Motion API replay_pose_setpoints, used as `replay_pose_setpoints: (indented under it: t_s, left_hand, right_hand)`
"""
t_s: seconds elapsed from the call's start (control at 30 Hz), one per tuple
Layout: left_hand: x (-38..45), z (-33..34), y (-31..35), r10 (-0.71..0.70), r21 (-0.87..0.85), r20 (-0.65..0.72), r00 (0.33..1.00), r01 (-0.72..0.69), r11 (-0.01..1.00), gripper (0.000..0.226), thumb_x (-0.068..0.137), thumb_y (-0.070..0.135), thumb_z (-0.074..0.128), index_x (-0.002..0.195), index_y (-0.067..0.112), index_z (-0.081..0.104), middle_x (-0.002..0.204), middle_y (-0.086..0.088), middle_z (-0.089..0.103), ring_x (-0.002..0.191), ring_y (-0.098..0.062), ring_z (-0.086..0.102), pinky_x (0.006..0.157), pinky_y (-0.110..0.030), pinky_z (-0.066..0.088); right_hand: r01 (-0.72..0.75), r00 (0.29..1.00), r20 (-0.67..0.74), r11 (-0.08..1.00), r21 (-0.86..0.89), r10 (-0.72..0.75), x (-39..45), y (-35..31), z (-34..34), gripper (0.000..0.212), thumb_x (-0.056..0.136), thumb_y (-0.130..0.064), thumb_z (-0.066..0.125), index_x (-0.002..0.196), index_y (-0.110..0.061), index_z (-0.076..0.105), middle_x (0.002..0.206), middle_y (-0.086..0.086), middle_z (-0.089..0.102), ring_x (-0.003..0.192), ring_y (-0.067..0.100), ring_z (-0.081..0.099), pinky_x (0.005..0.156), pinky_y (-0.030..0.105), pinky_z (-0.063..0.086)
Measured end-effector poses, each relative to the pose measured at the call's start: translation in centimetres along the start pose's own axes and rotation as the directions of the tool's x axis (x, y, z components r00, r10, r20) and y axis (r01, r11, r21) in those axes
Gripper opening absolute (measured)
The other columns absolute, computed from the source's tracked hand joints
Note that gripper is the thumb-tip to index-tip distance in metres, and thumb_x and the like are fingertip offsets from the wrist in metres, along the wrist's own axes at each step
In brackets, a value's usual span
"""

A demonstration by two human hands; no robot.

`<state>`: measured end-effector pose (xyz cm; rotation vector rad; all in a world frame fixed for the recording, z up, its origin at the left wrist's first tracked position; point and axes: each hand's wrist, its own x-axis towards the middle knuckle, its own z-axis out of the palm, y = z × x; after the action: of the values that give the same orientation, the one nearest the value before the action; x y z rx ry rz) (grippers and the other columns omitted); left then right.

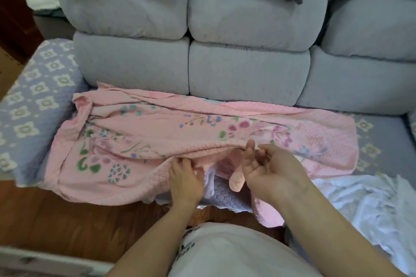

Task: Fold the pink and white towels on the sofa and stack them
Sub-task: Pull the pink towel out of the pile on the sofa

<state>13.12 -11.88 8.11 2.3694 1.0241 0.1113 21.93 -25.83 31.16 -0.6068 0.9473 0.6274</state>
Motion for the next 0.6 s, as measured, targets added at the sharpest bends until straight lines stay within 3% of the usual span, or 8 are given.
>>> replay_pose_setpoints:
  t_s: [0.07, 0.13, 0.2, 0.27, 0.33, 0.4, 0.5, 0.6]
  left_hand:
    - [0.7, -1.1, -0.5, 0.112, 0.019, 0.036, 0.993, -0.113, 0.993, 0.019, 0.093, 0.027, 0.053, 0.099, 0.010, 0.060, 0.113, -0.016, 0.053, 0.101, -0.037, 0.052, 0.086, -0.046, 0.046]
    - [0.8, -2.5, -1.0, 0.185, -0.002, 0.125, 0.975, -0.187, 0.982, 0.013, 0.099, 0.023, 0.049, 0.092, 0.015, 0.056, 0.097, -0.005, 0.057, 0.088, -0.027, 0.053, 0.076, -0.039, 0.044]
    - [0.2, -4.2, -1.6, 0.176, -0.045, 0.159, 0.971, -0.171, 0.984, 0.016, 0.101, 0.023, 0.048, 0.085, 0.020, 0.049, 0.080, 0.002, 0.055, 0.075, -0.025, 0.053, 0.068, -0.035, 0.040]
    - [-0.8, -6.5, -1.8, 0.156, -0.134, 0.074, 0.985, -0.145, 0.980, 0.012, 0.096, 0.019, 0.054, 0.085, 0.015, 0.052, 0.077, 0.002, 0.056, 0.071, -0.028, 0.055, 0.062, -0.034, 0.043]
    - [-1.3, -10.0, -1.1, 0.126, -0.280, 0.105, 0.987, -0.092, 0.956, 0.021, 0.102, 0.017, 0.049, 0.083, 0.010, 0.051, 0.072, 0.005, 0.055, 0.071, -0.015, 0.053, 0.064, -0.022, 0.042]
    - [-1.3, -13.2, -0.2, 0.131, -0.333, 0.264, 0.956, -0.037, 0.942, 0.023, 0.104, 0.020, 0.047, 0.082, 0.013, 0.051, 0.071, 0.007, 0.054, 0.066, -0.004, 0.048, 0.062, -0.016, 0.038]
    - [-0.7, -16.3, 0.2, 0.159, -0.215, 0.388, 0.908, -0.079, 0.974, 0.018, 0.095, 0.038, 0.062, 0.093, 0.026, 0.050, 0.074, 0.007, 0.061, 0.066, -0.007, 0.055, 0.062, -0.025, 0.040]
    - [-0.4, -17.5, 0.7, 0.112, -0.027, 0.448, 0.887, -0.112, 0.993, 0.041, 0.081, 0.047, 0.073, 0.106, 0.039, 0.041, 0.090, 0.003, 0.063, 0.080, -0.020, 0.063, 0.071, -0.037, 0.049]
  right_hand:
    - [0.006, 1.000, 0.009, 1.000, 0.014, -0.006, 0.2, -0.3, -0.1, 0.025, 0.099, -0.004, 0.049, 0.075, -0.010, 0.048, 0.050, 0.008, 0.057, 0.046, 0.018, 0.068, 0.042, 0.021, 0.053]
    - [0.021, 1.000, 0.011, 0.999, 0.030, -0.021, 0.8, -0.8, -0.1, 0.026, 0.098, -0.003, 0.049, 0.073, -0.010, 0.047, 0.047, 0.007, 0.055, 0.043, 0.017, 0.066, 0.041, 0.020, 0.050]
    - [0.059, 0.998, 0.003, 0.998, 0.010, -0.059, 2.1, -1.7, -0.3, 0.028, 0.097, -0.004, 0.047, 0.070, -0.011, 0.044, 0.041, 0.004, 0.051, 0.039, 0.014, 0.062, 0.040, 0.017, 0.047]
    - [0.100, 0.995, -0.019, 0.994, -0.039, -0.101, 4.0, -2.9, -0.7, 0.031, 0.096, -0.004, 0.046, 0.066, -0.012, 0.042, 0.039, 0.001, 0.047, 0.038, 0.011, 0.058, 0.040, 0.015, 0.043]
    - [0.125, 0.992, -0.016, 0.987, -0.103, -0.127, 6.4, -4.0, -1.9, 0.032, 0.095, -0.004, 0.046, 0.064, -0.013, 0.040, 0.042, 0.000, 0.047, 0.039, 0.010, 0.056, 0.042, 0.017, 0.043]
    - [0.138, 0.990, 0.041, 0.972, -0.188, -0.133, 8.5, -4.3, -3.6, 0.031, 0.095, -0.008, 0.049, 0.065, -0.012, 0.044, 0.061, 0.004, 0.054, 0.050, 0.013, 0.063, 0.046, 0.020, 0.050]
    - [0.186, 0.980, 0.145, 0.901, -0.393, -0.139, 10.6, -2.5, -6.9, 0.020, 0.098, -0.014, 0.053, 0.082, -0.004, 0.060, 0.096, 0.013, 0.069, 0.080, 0.023, 0.073, 0.070, 0.032, 0.060]
    - [0.119, 0.992, 0.027, 0.832, -0.542, -0.124, 12.6, 0.9, -11.8, 0.019, 0.099, -0.013, 0.054, 0.108, 0.001, 0.063, 0.115, 0.015, 0.067, 0.101, 0.032, 0.068, 0.092, 0.042, 0.055]
